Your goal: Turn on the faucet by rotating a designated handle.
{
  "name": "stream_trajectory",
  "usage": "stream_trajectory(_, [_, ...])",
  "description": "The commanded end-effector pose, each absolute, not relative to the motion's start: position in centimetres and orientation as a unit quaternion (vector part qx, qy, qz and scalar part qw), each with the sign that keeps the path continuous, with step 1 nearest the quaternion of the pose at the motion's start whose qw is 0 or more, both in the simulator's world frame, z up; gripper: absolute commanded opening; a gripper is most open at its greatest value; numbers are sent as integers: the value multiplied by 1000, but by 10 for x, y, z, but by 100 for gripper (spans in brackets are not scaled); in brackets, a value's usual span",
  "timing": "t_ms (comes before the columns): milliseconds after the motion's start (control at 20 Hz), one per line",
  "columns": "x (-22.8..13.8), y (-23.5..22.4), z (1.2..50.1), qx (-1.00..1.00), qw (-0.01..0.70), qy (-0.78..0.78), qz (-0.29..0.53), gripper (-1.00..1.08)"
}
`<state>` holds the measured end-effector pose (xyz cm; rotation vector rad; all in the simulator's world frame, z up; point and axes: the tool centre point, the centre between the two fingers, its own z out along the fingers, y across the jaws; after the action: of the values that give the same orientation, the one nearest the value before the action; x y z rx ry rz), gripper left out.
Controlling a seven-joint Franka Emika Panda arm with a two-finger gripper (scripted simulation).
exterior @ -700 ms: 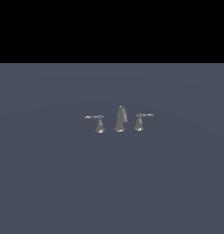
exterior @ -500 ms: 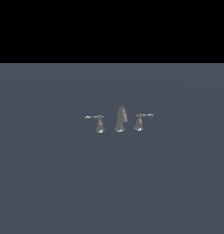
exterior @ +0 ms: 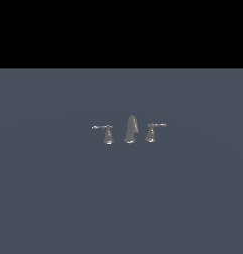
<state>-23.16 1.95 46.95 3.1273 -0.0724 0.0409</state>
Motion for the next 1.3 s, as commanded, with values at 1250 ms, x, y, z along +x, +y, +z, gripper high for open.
stream_trajectory(1250, [-62,11,302,948,2,-319,7,-100])
